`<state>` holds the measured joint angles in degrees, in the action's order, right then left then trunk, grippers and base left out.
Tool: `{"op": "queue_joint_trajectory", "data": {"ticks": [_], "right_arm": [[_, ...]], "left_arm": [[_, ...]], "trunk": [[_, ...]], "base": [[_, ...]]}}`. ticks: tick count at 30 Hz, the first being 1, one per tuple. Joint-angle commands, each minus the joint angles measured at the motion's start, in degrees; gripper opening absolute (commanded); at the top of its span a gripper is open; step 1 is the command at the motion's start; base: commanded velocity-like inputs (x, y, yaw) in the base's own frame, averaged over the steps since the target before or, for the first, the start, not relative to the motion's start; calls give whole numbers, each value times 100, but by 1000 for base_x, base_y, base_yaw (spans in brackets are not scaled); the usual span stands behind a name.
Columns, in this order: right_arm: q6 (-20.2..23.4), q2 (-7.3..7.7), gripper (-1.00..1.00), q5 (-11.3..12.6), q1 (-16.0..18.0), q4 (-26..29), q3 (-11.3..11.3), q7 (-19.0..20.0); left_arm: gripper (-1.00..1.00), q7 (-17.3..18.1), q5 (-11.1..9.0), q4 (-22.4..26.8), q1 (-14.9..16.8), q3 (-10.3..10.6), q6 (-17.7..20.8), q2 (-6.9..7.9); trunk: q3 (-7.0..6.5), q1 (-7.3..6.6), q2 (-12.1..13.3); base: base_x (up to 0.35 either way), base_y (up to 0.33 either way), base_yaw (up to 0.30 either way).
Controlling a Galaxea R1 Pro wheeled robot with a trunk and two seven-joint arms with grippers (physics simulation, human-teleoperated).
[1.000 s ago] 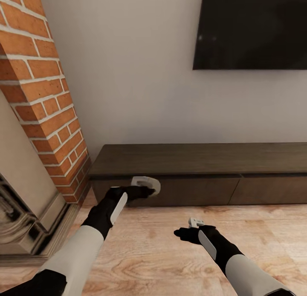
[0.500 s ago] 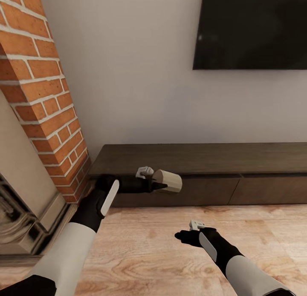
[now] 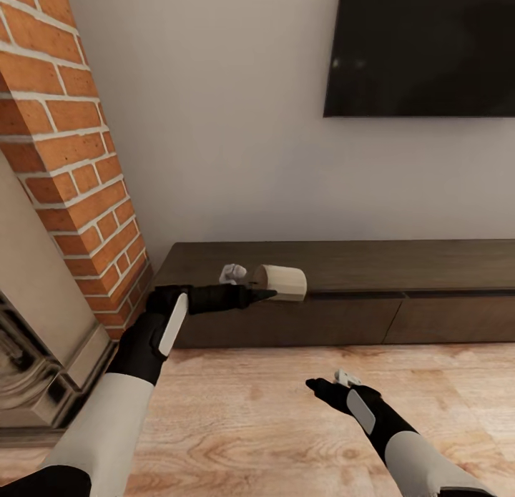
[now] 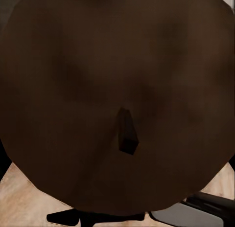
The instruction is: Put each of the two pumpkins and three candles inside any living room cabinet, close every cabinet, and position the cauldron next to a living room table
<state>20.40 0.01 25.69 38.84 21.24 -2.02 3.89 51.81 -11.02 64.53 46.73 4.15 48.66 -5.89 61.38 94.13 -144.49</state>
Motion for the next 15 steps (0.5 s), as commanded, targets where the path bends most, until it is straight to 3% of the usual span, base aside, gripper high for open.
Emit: {"op": "queue_joint_trajectory", "data": {"ticks": [1, 5, 6, 9, 11, 15], "right_arm": [[23, -1, 100, 7, 1, -1, -73, 15], [-9, 9, 100, 15, 1, -26, -237, 15], [-15, 7, 100, 13, 2, -29, -258, 20], [-1, 2, 100, -6, 2, -33, -262, 19], [7, 1, 100, -10, 1, -40, -269, 17], [13, 0, 100, 9, 1, -116, -280, 16]], "left_arm": [[-100, 8, -5, 16, 3, -12, 8, -2], [-100, 12, -65, 214, 7, -52, -58, -20], [-100, 15, -306, 491, 5, -94, -83, -23], [-100, -16, -836, 706, 6, -121, -160, -29], [-100, -28, -1064, 845, 9, -119, -192, -28], [-100, -6, -1256, 1051, 11, -113, -197, -21]], "trunk": [[5, -1, -2], [5, -1, -2], [5, -1, -2], [5, -1, -2], [5, -1, -2], [5, -1, -2]], "base": [[0, 0, 0], [0, 0, 0], [0, 0, 0], [0, 0, 0], [0, 0, 0], [0, 0, 0]]}}
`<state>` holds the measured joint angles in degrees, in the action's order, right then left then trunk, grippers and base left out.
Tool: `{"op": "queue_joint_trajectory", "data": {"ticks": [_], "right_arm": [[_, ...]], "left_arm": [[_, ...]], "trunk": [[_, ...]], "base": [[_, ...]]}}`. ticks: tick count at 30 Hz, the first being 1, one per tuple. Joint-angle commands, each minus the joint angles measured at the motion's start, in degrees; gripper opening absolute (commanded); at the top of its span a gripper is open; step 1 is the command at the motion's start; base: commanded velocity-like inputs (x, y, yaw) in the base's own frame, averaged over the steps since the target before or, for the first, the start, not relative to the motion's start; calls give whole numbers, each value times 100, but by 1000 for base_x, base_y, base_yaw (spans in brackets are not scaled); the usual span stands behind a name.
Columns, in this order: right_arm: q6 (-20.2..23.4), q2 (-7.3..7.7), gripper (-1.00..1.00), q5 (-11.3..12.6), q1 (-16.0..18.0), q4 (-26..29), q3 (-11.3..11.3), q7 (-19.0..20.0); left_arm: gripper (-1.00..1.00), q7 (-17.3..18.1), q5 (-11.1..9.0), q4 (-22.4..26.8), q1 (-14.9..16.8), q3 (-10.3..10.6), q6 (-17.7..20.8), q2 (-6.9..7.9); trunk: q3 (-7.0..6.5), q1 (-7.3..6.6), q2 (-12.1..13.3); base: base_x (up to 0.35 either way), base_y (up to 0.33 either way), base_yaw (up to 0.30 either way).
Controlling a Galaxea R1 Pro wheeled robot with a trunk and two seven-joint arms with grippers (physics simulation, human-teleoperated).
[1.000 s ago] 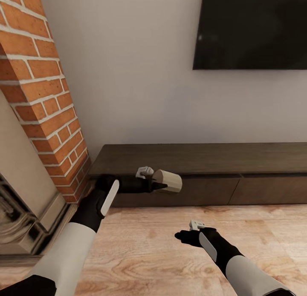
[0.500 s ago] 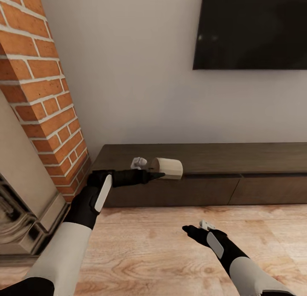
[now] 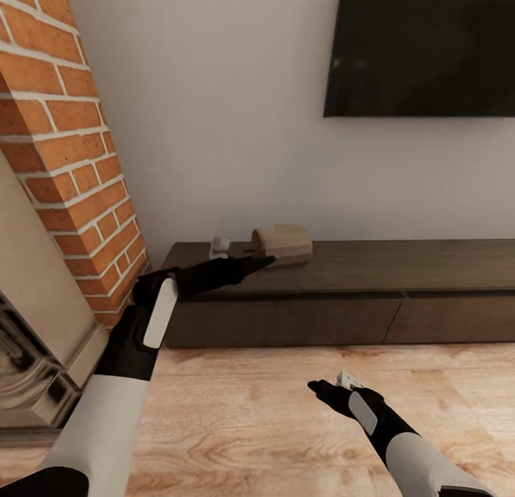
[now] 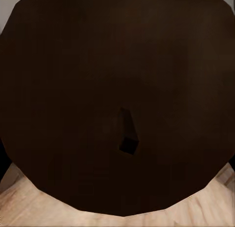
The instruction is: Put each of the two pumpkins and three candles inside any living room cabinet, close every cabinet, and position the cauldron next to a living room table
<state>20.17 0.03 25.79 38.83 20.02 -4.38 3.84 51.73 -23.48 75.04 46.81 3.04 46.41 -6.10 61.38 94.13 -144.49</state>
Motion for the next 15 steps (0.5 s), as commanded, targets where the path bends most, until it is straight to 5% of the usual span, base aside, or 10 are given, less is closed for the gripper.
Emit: {"op": "queue_joint_trajectory", "data": {"ticks": [1, 6, 7, 10, 15], "right_arm": [[33, -3, 100, 7, 1, -43, -63, 25], [41, -3, 100, 103, 3, -114, -397, 44], [50, -2, 100, 208, 2, -122, -672, 67], [58, -3, 100, 324, 2, -113, -890, 122], [68, 10, 100, 470, 1, -104, -1082, 872]], "left_arm": [[-100, 21, -42, 49, 3, -1, 32, 4], [-100, 47, -97, 170, 0, 14, 46, 10], [-100, 56, -112, 204, -1, 17, 49, 9], [-100, 60, -153, 220, -3, 22, 51, 6], [-100, 65, -347, 227, -2, 94, 52, 4]], "trunk": [[5, -1, -2], [5, -1, -2], [5, -1, -2], [5, -1, -2], [5, -1, -2]], "base": [[0, 0, 0], [0, 0, 0], [0, 0, 0], [0, 0, 0], [0, 0, 0]]}}
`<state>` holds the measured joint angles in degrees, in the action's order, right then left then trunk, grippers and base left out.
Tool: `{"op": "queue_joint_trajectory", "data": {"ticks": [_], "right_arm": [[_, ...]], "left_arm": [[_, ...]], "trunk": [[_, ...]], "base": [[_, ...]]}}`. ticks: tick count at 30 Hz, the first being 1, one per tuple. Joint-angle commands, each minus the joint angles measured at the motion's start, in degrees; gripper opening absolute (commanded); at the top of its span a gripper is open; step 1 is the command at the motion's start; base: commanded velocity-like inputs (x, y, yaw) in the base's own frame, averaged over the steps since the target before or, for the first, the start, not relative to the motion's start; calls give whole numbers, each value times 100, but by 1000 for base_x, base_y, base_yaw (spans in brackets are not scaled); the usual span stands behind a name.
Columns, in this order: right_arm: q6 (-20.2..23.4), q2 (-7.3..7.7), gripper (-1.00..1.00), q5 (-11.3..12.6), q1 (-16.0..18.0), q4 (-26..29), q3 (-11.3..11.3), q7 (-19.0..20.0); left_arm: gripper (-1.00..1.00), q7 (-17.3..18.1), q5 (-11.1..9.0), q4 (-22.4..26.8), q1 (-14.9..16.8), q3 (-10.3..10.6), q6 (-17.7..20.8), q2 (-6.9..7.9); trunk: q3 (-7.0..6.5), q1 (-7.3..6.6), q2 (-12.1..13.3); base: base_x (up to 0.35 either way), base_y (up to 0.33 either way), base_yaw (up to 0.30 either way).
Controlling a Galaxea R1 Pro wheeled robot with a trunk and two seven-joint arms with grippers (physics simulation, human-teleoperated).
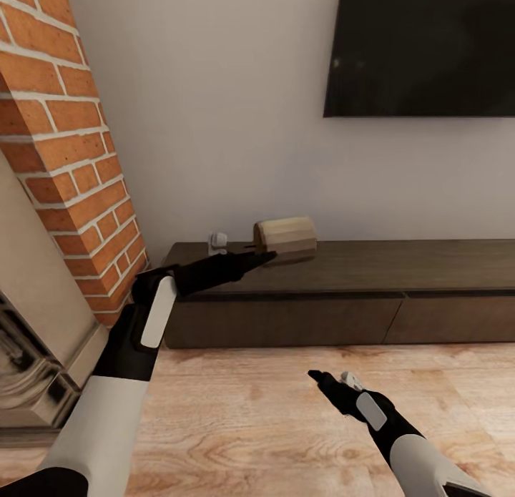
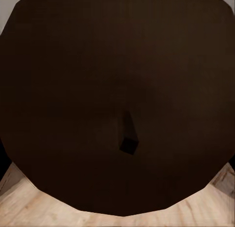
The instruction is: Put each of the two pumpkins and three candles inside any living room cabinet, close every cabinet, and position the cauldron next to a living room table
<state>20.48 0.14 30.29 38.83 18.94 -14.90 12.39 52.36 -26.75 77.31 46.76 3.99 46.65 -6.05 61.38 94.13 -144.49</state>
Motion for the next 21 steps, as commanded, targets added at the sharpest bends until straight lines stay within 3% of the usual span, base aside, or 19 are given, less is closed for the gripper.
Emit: {"op": "queue_joint_trajectory", "data": {"ticks": [1, 2, 5, 8, 12, 18, 21], "right_arm": [[38, 9, 100, 38, 2, -9, -49, 438], [39, 16, 100, 43, 2, -15, -56, 675], [42, 144, 100, 60, -7, -67, -76, 2055], [10, 240, 100, 59, -20, -210, -82, 2701], [-16, 236, 100, 49, -24, -261, -78, 2909], [-1, 238, 100, 50, -24, -294, -85, 2820], [25, 249, 100, 92, -24, -302, -106, 2886]], "left_arm": [[-100, 0, -56, -7, 4, 60, 25, -3], [-100, -1, -69, -10, 3, 93, 24, -3], [-100, -36, -107, -32, 7, 239, 13, -10], [-100, -74, -113, -213, 6, 330, -17, -23], [-100, -91, -117, -395, 6, 510, -55, -32], [-100, -94, -116, -420, 8, 538, -66, -185], [-100, -90, -131, -407, 7, 583, -252, -223]], "trunk": [[5, -1, -2], [5, -1, -2], [5, -1, -2], [5, -1, -2], [5, -1, -2], [5, -1, -2], [5, -1, -2]], "base": [[0, 0, 0], [0, 0, 0], [0, 0, 0], [0, 0, 0], [0, 0, 0], [0, 0, 0], [0, 0, 0]]}}
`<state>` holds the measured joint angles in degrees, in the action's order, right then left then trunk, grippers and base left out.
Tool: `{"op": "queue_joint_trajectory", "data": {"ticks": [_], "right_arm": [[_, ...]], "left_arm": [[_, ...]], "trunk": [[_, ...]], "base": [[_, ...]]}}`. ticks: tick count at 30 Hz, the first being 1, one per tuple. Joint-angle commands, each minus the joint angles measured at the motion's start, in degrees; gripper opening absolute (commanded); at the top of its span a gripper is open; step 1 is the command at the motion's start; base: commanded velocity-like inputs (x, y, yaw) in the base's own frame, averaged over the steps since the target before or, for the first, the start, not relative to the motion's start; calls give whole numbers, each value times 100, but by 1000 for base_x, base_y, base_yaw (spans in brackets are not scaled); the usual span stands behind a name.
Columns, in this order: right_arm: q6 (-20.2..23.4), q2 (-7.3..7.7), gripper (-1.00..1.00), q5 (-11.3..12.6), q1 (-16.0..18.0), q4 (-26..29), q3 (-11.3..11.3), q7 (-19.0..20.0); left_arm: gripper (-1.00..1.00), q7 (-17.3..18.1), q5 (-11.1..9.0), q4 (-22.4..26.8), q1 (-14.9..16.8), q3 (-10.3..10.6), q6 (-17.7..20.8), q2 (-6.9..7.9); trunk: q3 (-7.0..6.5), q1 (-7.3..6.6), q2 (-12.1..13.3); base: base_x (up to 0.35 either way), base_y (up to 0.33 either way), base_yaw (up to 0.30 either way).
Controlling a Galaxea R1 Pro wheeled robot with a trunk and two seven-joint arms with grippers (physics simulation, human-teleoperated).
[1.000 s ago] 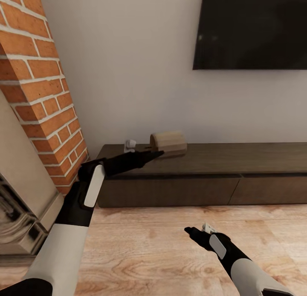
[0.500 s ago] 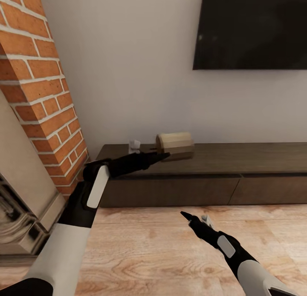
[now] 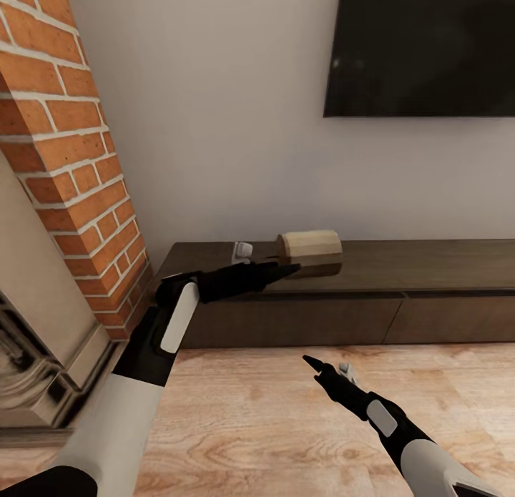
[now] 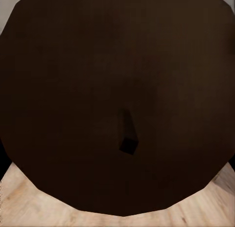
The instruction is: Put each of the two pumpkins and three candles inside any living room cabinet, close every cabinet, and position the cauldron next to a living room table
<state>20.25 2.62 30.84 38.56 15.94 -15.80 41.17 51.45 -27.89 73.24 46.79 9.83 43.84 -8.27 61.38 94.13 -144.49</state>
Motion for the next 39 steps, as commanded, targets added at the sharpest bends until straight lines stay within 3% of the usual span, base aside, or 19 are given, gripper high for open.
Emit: {"op": "queue_joint_trajectory", "data": {"ticks": [1, 2, 3, 4, 8, 9, 12, 15, 18, 22, 26, 29, 33, 39], "right_arm": [[58, 7, 100, 110, 3, -2, -33, 35], [93, 22, 100, 475, 3, -14, -165, 138], [114, 27, 100, 610, 3, -24, -208, 171], [179, 33, 100, 904, 3, -65, -284, 235], [475, 73, 100, 1987, 3, -348, -400, 344], [494, 88, 100, 2145, 3, -379, -409, 355], [514, 106, 100, 2333, 3, -404, -415, 368], [428, 107, 100, 2386, 3, -373, -403, 393], [98, 107, 100, 2315, 4, -361, -341, 398], [-401, 107, 100, 1868, 12, -355, -70, 370], [-663, 100, 100, 1649, 12, -355, -20, 364], [-779, 98, 100, 1612, 12, -355, -11, 386], [-813, 88, 100, 1512, 14, -355, 4, 357], [-820, 73, 100, 1458, 12, -355, -9, 390]], "left_arm": [[-100, 2, -42, 5, 2, 13, -19, -11], [-100, 4, -164, 10, 3, 27, -75, -37], [-100, 2, -208, 11, 3, 29, -86, -42], [-100, 0, -302, 12, 2, 31, -107, -49], [-100, -3, -529, 12, 3, 38, -340, -85], [-100, -2, -569, 11, 4, 38, -429, -92], [-100, -2, -751, 11, 4, 37, -536, -100], [-100, -20, -1041, -32, 3, 43, -577, -104], [-100, -27, -1113, -81, 2, 44, -584, -104], [-100, -37, -1138, -106, 1, 44, -587, -104], [-100, -45, -1129, -108, 2, 69, -593, -104], [-100, -139, -1124, -108, 5, 98, -595, -104], [-100, -737, -1141, -109, 5, 213, -583, -112], [-100, -873, -1153, -107, 5, 307, -579, -113]], "trunk": [[5, -1, -2], [5, -1, -2], [5, -1, -2], [5, -1, -2], [5, -1, -2], [5, -1, -2], [5, -1, -2], [5, -1, -2], [5, -1, -2], [5, -1, -2], [5, -1, -2], [5, -1, -2], [5, -1, -2], [5, -1, -2]], "base": [[0, 0, 0], [0, 0, 0], [0, 0, 0], [0, 0, 0], [0, 0, 0], [0, 0, 0], [0, 0, 0], [0, 0, 0], [0, 0, 0], [0, 0, 0], [0, 0, 0], [0, 0, 0], [4, -5, 0], [74, -80, 0]]}}
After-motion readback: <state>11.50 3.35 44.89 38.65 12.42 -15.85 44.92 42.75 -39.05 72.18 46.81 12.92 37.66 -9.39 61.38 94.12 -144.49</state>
